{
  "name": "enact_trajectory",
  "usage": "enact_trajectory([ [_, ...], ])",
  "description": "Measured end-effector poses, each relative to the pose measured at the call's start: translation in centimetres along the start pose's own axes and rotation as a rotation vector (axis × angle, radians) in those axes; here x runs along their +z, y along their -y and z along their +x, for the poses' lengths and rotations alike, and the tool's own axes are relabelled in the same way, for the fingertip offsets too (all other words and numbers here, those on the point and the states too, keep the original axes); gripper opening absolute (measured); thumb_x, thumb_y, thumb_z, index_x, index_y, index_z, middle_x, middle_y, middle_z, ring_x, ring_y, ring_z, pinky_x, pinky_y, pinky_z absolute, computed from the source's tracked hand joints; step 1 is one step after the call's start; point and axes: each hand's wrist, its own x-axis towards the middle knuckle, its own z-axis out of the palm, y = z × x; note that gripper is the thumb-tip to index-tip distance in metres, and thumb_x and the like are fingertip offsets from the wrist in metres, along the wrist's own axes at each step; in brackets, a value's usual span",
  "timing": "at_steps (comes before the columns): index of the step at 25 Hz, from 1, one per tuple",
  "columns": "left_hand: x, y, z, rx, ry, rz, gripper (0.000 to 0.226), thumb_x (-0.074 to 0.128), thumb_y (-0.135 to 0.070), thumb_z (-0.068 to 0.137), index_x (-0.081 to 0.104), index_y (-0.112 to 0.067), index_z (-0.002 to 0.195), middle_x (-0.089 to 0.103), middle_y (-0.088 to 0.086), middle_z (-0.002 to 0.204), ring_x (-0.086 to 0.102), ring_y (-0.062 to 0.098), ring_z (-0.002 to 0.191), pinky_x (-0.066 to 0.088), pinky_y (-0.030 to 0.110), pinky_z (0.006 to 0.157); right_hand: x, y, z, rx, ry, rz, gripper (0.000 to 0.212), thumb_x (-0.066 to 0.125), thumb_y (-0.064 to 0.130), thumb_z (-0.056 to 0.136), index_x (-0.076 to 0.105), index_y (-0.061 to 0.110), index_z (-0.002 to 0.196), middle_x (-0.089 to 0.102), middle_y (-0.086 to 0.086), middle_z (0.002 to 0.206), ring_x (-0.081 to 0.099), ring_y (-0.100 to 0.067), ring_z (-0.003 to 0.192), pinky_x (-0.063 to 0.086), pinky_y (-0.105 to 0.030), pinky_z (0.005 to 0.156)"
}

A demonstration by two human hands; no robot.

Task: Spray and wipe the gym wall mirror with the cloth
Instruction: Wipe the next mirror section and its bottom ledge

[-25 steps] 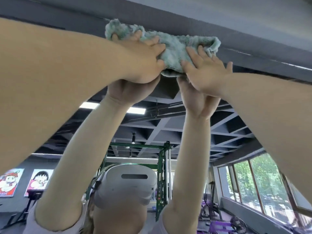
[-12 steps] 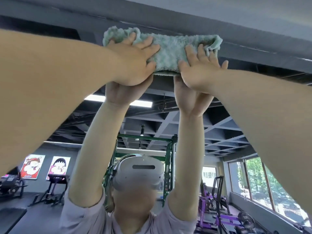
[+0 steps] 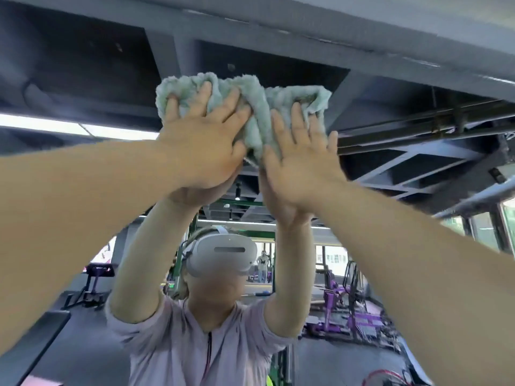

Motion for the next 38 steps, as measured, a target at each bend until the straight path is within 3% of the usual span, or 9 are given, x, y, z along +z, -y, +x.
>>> enact_trajectory([
  [3, 0.6, -1.0, -0.8, 0.087, -0.014, 0.045, 0.063, 0.004, -0.05, 0.094, -0.001, -0.031, 0.154, -0.011, -0.009, 0.162, -0.01, 0.03, 0.148, 0.001, 0.068, 0.111, 0.1, -2.1, -1.8, -0.135, 0.016, -0.103, 0.058, 0.01, 0.048, 0.101, -0.015, 0.032, 0.152, -0.02, 0.01, 0.16, -0.02, -0.016, 0.147, -0.016, -0.049, 0.114],
  [12, -0.5, -13.3, 9.7, 0.104, 0.014, -0.049, 0.055, 0.021, -0.045, 0.1, 0.008, -0.037, 0.153, -0.009, -0.011, 0.161, -0.013, 0.027, 0.148, -0.009, 0.066, 0.112, -3.0, -19.3, 0.5, 0.156, 0.059, -0.154, 0.056, 0.012, 0.049, 0.102, -0.012, 0.038, 0.152, -0.015, 0.01, 0.16, -0.009, -0.017, 0.149, -0.011, -0.053, 0.116],
  [15, 0.3, -19.6, 10.8, 0.256, 0.01, -0.076, 0.053, 0.016, -0.051, 0.1, 0.015, -0.036, 0.151, -0.004, -0.012, 0.162, -0.012, 0.025, 0.148, -0.009, 0.066, 0.112, -3.6, -24.8, -0.8, 0.291, -0.033, -0.057, 0.054, 0.023, 0.042, 0.101, 0.008, 0.037, 0.153, 0.002, 0.003, 0.163, 0.005, -0.021, 0.149, -0.007, -0.054, 0.116],
  [18, 0.1, -18.8, 10.2, 0.292, -0.087, -0.15, 0.042, 0.018, -0.051, 0.101, 0.043, -0.03, 0.128, 0.03, -0.005, 0.154, 0.02, 0.025, 0.145, 0.011, 0.058, 0.115, -3.6, -22.3, -0.1, 0.322, -0.196, 0.16, 0.029, 0.032, 0.04, 0.099, 0.043, 0.02, 0.117, 0.046, -0.014, 0.13, 0.036, -0.03, 0.13, 0.015, -0.05, 0.113],
  [20, -0.5, -15.5, 9.7, 0.238, -0.197, -0.156, 0.027, 0.03, -0.047, 0.101, 0.045, -0.024, 0.099, 0.049, 0.003, 0.125, 0.048, 0.029, 0.114, 0.038, 0.047, 0.098, -3.5, -17.5, 1.6, 0.216, -0.266, 0.154, 0.024, 0.04, 0.044, 0.098, 0.039, 0.021, 0.101, 0.052, -0.011, 0.111, 0.046, -0.03, 0.112, 0.032, -0.044, 0.101],
  [23, -1.1, -9.6, 7.9, 0.131, -0.323, -0.053, 0.031, 0.047, -0.045, 0.094, 0.052, -0.015, 0.098, 0.043, 0.008, 0.104, 0.045, 0.028, 0.083, 0.043, 0.043, 0.07, -2.6, -9.9, 3.6, 0.032, -0.303, 0.208, 0.012, 0.046, 0.026, 0.095, 0.043, 0.022, 0.107, 0.048, -0.002, 0.099, 0.046, -0.025, 0.092, 0.03, -0.032, 0.072],
  [30, 1.0, -3.7, 1.6, 0.131, -0.314, -0.068, 0.057, 0.036, -0.048, 0.093, 0.051, -0.014, 0.135, 0.045, 0.009, 0.143, 0.048, 0.032, 0.125, 0.044, 0.051, 0.096, -1.0, -4.6, -0.1, -0.225, -0.213, 0.118, 0.046, 0.04, 0.018, 0.096, 0.037, 0.023, 0.142, 0.045, -0.003, 0.142, 0.048, -0.027, 0.119, 0.041, -0.034, 0.082],
  [35, 1.7, -12.3, 5.0, 0.176, -0.16, -0.025, 0.057, 0.022, -0.041, 0.102, 0.014, -0.019, 0.154, 0.006, 0.001, 0.163, 0.007, 0.017, 0.149, 0.008, 0.05, 0.118, -2.4, -14.9, 1.3, 0.059, -0.172, -0.001, 0.053, 0.032, 0.036, 0.102, 0.02, 0.022, 0.152, 0.03, -0.012, 0.155, 0.044, -0.034, 0.13, 0.039, -0.043, 0.102],
  [38, 0.4, -17.0, 7.3, 0.263, -0.122, -0.235, 0.045, 0.032, -0.035, 0.102, 0.039, -0.019, 0.144, 0.039, 0.003, 0.149, 0.034, 0.019, 0.137, 0.028, 0.033, 0.107, -2.8, -18.5, 1.5, 0.154, -0.172, -0.009, 0.054, 0.03, 0.033, 0.102, 0.019, 0.016, 0.152, 0.021, -0.013, 0.158, 0.034, -0.038, 0.137, 0.033, -0.045, 0.106],
])
